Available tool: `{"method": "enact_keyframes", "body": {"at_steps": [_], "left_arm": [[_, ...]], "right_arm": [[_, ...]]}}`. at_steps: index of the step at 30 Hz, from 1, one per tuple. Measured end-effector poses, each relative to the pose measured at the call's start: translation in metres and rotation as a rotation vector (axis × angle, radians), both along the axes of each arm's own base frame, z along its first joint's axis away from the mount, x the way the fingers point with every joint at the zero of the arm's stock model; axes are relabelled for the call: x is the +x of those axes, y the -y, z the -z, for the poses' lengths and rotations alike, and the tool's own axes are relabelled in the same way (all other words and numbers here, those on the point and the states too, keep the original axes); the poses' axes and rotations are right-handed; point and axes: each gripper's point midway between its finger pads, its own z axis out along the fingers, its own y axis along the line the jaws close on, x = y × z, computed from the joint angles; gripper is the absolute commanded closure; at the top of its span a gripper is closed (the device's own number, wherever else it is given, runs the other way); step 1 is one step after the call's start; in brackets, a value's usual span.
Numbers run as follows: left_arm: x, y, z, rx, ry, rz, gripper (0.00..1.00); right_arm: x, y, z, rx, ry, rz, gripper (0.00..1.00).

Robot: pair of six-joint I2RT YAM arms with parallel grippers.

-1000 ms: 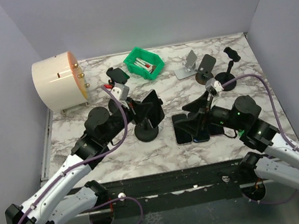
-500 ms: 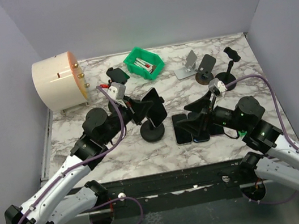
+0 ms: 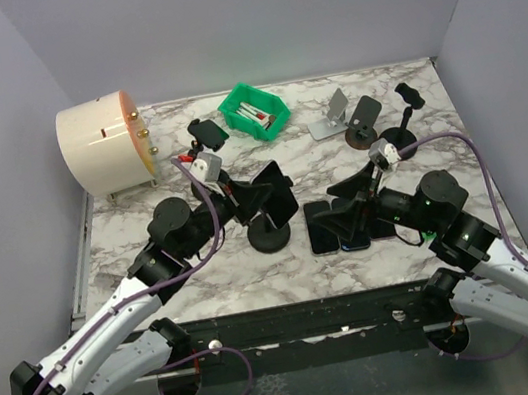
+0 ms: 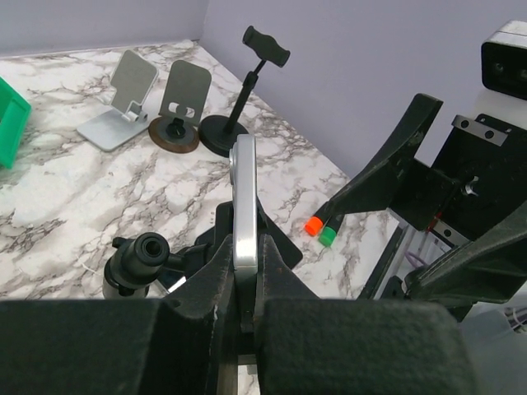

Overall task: Remove the phone from the phone stand
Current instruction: Place the phone stand with the phone at the center of the board, then remove the phone from the phone stand.

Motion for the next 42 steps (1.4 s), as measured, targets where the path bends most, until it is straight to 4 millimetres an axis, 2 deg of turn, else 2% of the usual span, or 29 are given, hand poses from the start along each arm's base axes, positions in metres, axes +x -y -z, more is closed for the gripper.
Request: {"method": "enact_keyframes", "body": {"at_steps": [1, 2, 4, 6, 12, 16, 21, 25, 29, 32, 33, 35, 38, 42], "left_arm": [[0.000, 0.000, 0.000, -0.003, -0.001, 0.001, 0.84], [-0.001, 0.000, 0.001, -0.005, 0.000, 0.001, 0.77], [-0.001, -0.001, 0.001, -0.008, 0.003, 0.001, 0.68], [-0.002, -0.002, -0.003, -0.021, 0.013, 0.001, 0.65], [-0.010, -0.007, -0.031, -0.089, 0.089, 0.008, 0.65], [-0.012, -0.009, -0.038, -0.105, 0.108, 0.008, 0.59], [-0.013, -0.011, -0.041, -0.106, 0.123, 0.007, 0.41], [-0.018, -0.019, -0.050, -0.113, 0.159, -0.007, 0.26], [-0.021, -0.036, -0.061, -0.117, 0.198, -0.065, 0.15], [-0.021, -0.059, -0.072, -0.131, 0.238, -0.158, 0.08], [-0.020, -0.065, -0.074, -0.133, 0.247, -0.186, 0.02], [-0.021, -0.082, -0.077, -0.144, 0.269, -0.248, 0.01], [-0.021, -0.101, -0.071, -0.150, 0.276, -0.331, 0.01], [-0.013, -0.117, -0.042, -0.111, 0.247, -0.421, 0.01]], "right_arm": [[0.000, 0.000, 0.000, 0.001, 0.001, 0.001, 0.09], [0.000, 0.000, -0.001, 0.001, 0.002, 0.002, 0.09], [0.000, 0.001, -0.001, 0.004, 0.004, 0.004, 0.09], [0.001, 0.002, -0.002, 0.006, 0.005, 0.012, 0.09], [0.005, 0.008, -0.009, 0.033, 0.007, 0.060, 0.09], [0.006, 0.008, -0.010, 0.041, 0.004, 0.069, 0.08], [0.011, 0.005, -0.006, 0.018, -0.014, 0.071, 0.07], [0.019, 0.002, -0.016, -0.012, -0.012, 0.082, 0.07], [0.027, 0.000, -0.042, -0.038, 0.020, 0.093, 0.08], [0.035, -0.003, -0.061, -0.057, 0.044, 0.106, 0.04], [0.037, -0.004, -0.065, -0.062, 0.047, 0.109, 0.04], [0.042, -0.005, -0.070, -0.078, 0.039, 0.121, 0.01], [0.052, -0.005, -0.072, -0.098, 0.016, 0.155, 0.00], [0.058, -0.006, -0.069, -0.132, -0.017, 0.201, 0.00]]}}
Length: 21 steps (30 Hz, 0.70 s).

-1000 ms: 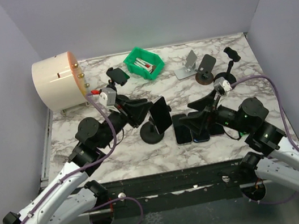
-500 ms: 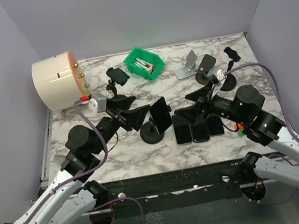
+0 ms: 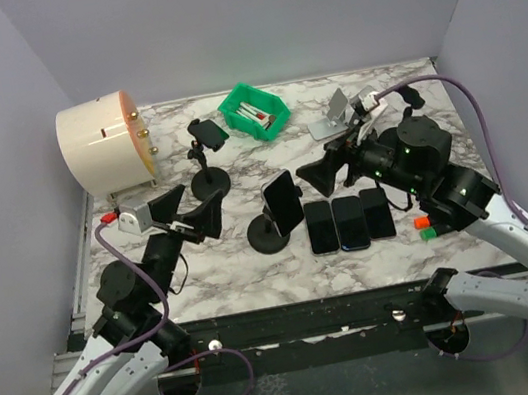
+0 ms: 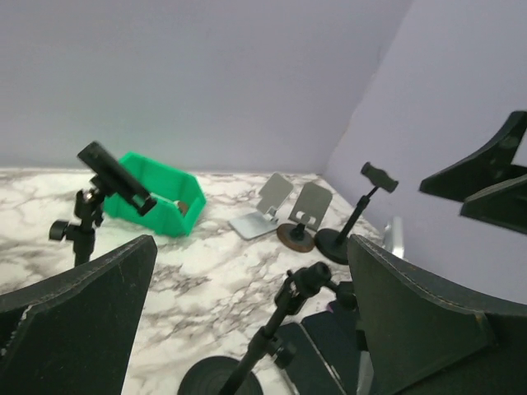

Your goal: Remove the phone from the phone stand

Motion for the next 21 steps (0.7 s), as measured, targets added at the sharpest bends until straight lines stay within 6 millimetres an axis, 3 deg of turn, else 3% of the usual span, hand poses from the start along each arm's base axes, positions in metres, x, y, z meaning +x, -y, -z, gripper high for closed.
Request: {"method": "enact_keyframes", "body": {"at_steps": [4, 8, 21], "left_arm": [[0.005, -0.009, 0.028, 0.025, -0.039, -0.058, 0.01], [0.007, -0.014, 0.040, 0.037, -0.061, -0.087, 0.01], [0.004, -0.029, 0.035, 0.008, -0.044, -0.136, 0.01]], "right_arm": [[-0.002, -0.012, -0.007, -0.030, -0.017, -0.008, 0.00], [-0.011, -0.029, -0.008, -0.058, -0.024, -0.042, 0.00], [-0.031, -0.057, 0.025, -0.156, -0.082, -0.124, 0.00]]}}
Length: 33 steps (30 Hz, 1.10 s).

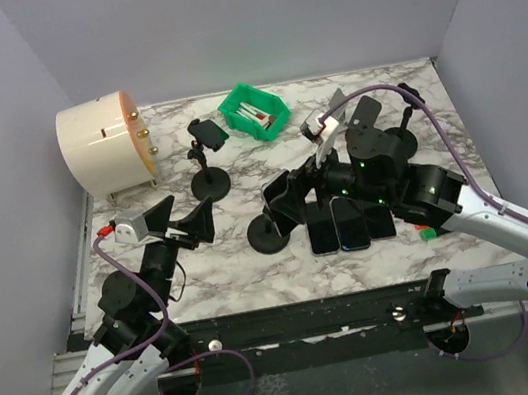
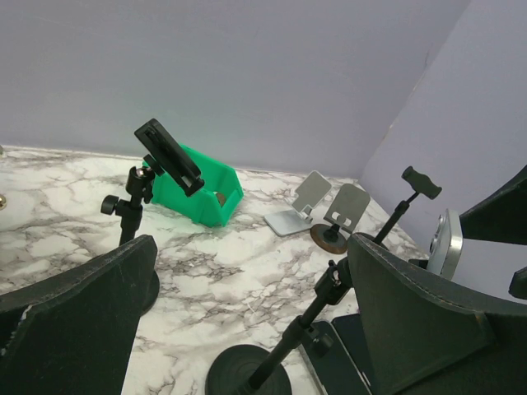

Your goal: Remove the phone from the phone stand

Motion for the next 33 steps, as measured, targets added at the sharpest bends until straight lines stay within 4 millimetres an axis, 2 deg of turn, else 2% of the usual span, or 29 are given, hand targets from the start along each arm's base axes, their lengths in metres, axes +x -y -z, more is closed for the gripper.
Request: {"method": "enact_keyframes", "body": {"at_steps": [12, 22, 33], "left_arm": [[0.000, 0.000, 0.001, 0.002, -0.002, 0.000, 0.01], [0.000, 0.000, 0.002, 0.007, -0.008, 0.000, 0.01], [0.001, 0.001, 0.005, 0.015, -0.016, 0.000, 0.01]], "right_arm": [[0.007, -0.012, 0.015, -0.051, -0.016, 0.018, 0.00], [0.009, -0.017, 0.006, -0.067, 0.004, 0.057, 0.00], [0.007, -0.022, 0.027, -0.160, 0.003, 0.108, 0.00]]}}
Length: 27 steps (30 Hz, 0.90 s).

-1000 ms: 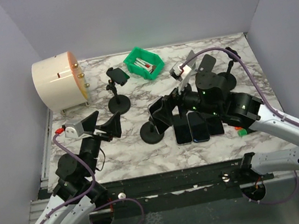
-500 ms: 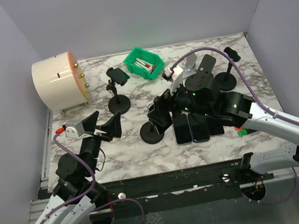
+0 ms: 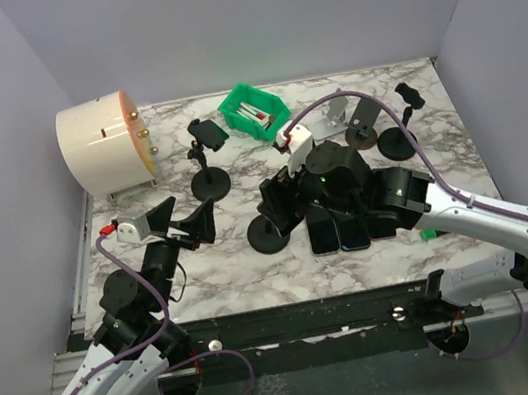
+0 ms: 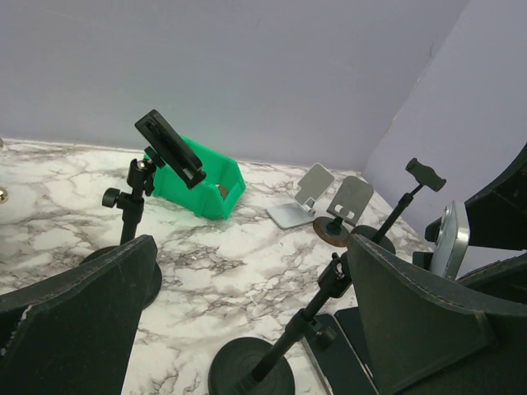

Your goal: Remove the phone from the phone stand

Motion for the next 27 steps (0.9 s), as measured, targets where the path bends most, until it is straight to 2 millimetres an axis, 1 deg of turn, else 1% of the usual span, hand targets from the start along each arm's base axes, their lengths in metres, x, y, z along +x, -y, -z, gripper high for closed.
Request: {"method": "enact_keyframes", "body": {"at_steps": [4, 10, 13, 17, 20, 27], "left_arm": [[0.0000, 0.0000, 0.0001, 0.000, 0.000, 0.000, 0.01], [0.0000, 0.0000, 0.0003, 0.001, -0.001, 0.000, 0.01], [0.0000, 0.0000, 0.0003, 0.001, -0.001, 0.000, 0.01], [0.0000, 0.0000, 0.0004, 0.001, -0.001, 0.000, 0.01], [0.0000, 0.0000, 0.0004, 0.001, -0.001, 0.000, 0.01], [0.0001, 0.0001, 0.0007, 0.002, -0.002, 0.000, 0.01]], "right_arm": [[0.0019, 0.0010, -0.0043, -0.004, 0.012, 0.026, 0.01], [0.0027, -0.0011, -0.0074, -0.012, 0.023, 0.052, 0.06], [0.0023, -0.0034, -0.0060, -0.017, 0.021, 0.058, 0.06], [0.0027, -0.0046, -0.0048, -0.021, 0.021, 0.071, 0.02], [0.0028, -0.0041, -0.0050, -0.021, 0.023, 0.084, 0.02], [0.0037, -0.0011, -0.0025, -0.032, 0.020, 0.109, 0.08]]}}
